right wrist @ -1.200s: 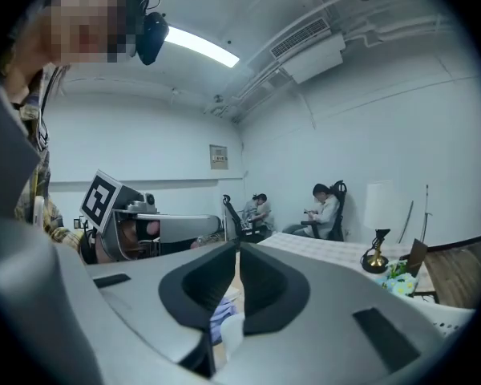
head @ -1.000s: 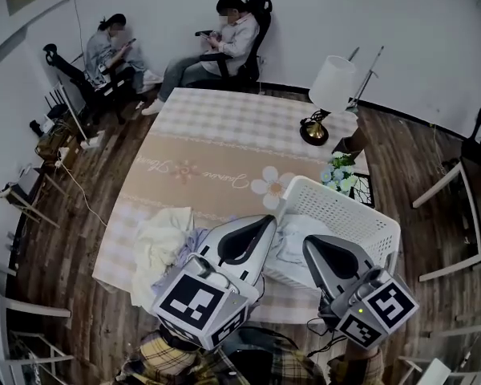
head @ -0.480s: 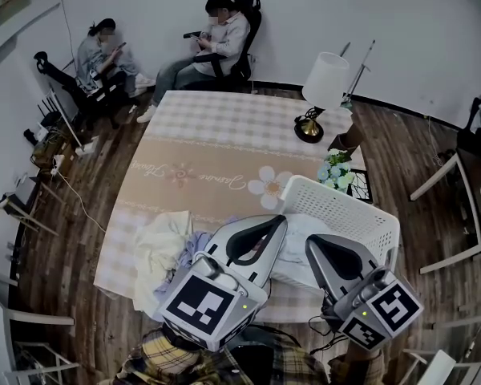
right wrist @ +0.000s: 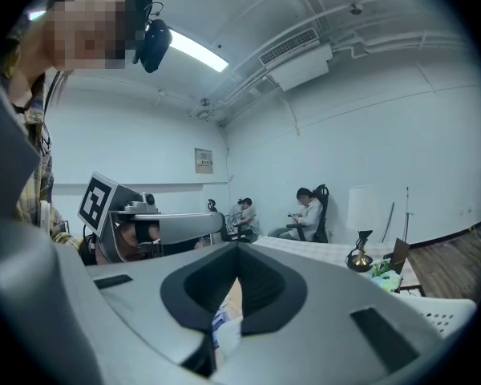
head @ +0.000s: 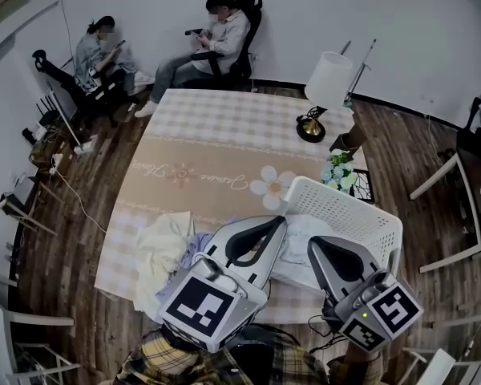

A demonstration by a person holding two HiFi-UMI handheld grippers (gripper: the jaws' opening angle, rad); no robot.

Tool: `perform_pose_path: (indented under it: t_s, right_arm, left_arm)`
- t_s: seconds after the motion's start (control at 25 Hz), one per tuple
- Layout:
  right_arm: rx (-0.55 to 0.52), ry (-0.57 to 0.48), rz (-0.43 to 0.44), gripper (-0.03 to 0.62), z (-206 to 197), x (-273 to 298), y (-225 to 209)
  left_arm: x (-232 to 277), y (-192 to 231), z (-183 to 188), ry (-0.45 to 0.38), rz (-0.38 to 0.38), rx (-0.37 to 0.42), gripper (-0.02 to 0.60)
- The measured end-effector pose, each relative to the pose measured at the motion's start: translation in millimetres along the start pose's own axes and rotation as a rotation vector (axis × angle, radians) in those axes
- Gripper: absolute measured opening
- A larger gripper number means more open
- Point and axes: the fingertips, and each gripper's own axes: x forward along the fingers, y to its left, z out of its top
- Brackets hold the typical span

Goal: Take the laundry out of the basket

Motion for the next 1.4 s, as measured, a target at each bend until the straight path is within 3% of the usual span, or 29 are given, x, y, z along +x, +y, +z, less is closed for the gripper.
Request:
perform_pose_path:
  t_s: [0.44, 0.68, 0.96, 1.04, 1.2, 1.32, 1.4]
  right_arm:
    - [0.015, 0.013, -0.064, 0.015, 0.2, 4.6, 3.8]
    - [0.030, 0.018, -0.141, 0.015, -3.3, 0.1, 5.9]
    - [0.005, 0.068, -0.236, 0.017, -8.2, -20.9, -22.7]
    - [-0.018, 0.102, -0.245, 0.017, -13.8, -25.7, -32.3]
    - [-0.035, 0.164, -0.208, 0.028, -26.1, -36.4, -57.8]
    - [-0.023, 0.225, -0.130, 0.033, -41.5, -44.4, -75.9]
    - [-0.036, 0.280, -0.063, 0.073, -53.8, -47.6, -87.9]
  left_arm:
    - [-5.6, 6.1, -4.9, 0.029, -0.054, -0.008, 0.026]
    - [-9.3, 4.4, -15.5, 0.078, -0.119, -0.002, 0.026]
    - [9.4, -8.5, -31.6, 0.163, -0.178, 0.031, 0.028]
    - [21.0, -14.2, -34.5, 0.172, -0.197, 0.071, 0.029]
    - [52.4, -25.4, -41.5, 0.202, -0.196, 0.139, 0.041]
    - [79.3, -32.6, -50.0, 0.250, -0.168, 0.144, 0.051]
    - [97.7, -36.9, -56.8, 0.283, -0.144, 0.149, 0.062]
